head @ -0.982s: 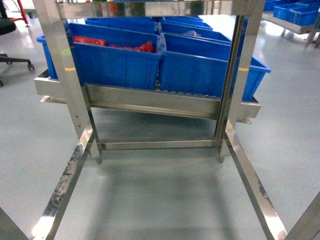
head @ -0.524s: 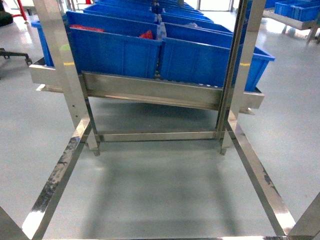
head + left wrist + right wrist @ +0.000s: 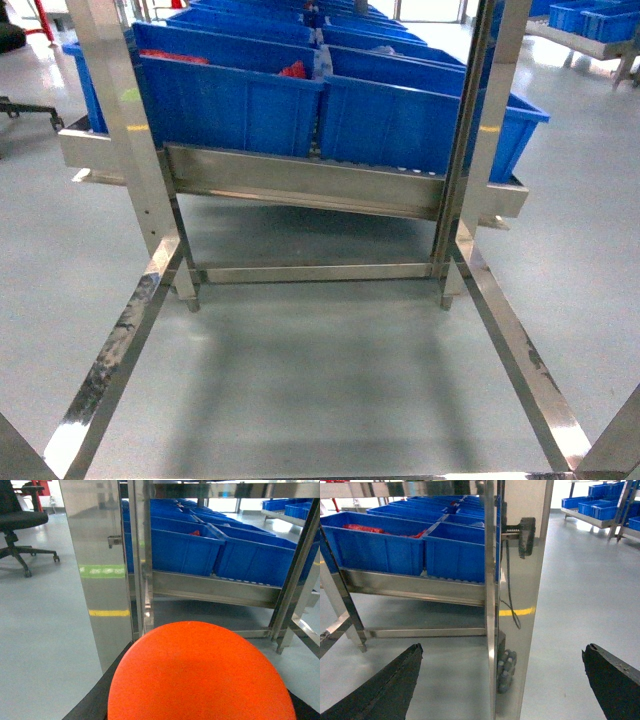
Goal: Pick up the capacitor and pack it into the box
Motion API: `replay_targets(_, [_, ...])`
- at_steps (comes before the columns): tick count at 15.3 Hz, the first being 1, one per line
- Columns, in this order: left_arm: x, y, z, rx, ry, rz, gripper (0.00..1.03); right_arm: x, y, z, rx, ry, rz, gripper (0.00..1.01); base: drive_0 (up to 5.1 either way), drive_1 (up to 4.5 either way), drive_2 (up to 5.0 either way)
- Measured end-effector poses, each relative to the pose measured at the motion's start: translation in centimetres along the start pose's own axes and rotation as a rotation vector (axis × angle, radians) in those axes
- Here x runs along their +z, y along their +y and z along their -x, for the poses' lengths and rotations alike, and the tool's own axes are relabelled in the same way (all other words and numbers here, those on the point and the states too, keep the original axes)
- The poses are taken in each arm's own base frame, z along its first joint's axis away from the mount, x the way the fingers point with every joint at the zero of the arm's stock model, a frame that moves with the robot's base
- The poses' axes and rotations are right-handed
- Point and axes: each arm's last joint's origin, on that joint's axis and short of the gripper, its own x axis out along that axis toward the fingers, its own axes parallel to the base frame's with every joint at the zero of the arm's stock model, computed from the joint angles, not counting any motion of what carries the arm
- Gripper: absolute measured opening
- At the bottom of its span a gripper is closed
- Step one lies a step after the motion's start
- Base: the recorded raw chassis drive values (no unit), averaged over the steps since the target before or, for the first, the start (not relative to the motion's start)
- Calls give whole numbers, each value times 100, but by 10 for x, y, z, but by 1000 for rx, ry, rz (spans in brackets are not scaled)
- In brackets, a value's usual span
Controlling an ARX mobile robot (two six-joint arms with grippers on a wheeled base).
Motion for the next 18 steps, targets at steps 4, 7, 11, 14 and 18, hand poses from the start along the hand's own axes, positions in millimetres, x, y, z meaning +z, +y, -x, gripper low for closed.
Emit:
replay_targets(4, [0,0,0,0,-3,-1,43,0,0,0,-1,1,0,98,-231,188,69])
replay_targets(7, [0,0,0,0,-1,-1,43,0,0,0,0,0,0,98,-473,334,175])
replay_targets(11, [0,0,0,0,0,-1,43,0,0,0,0,-2,0,98,-482,181,322])
replay_targets(14, [0,0,0,0,0,-1,43,0,0,0,0,0,0,98,-481,157,344])
replay_targets(18, [0,0,0,0,-2,-1,43,0,0,0,0,0,0,98,-484,179,318])
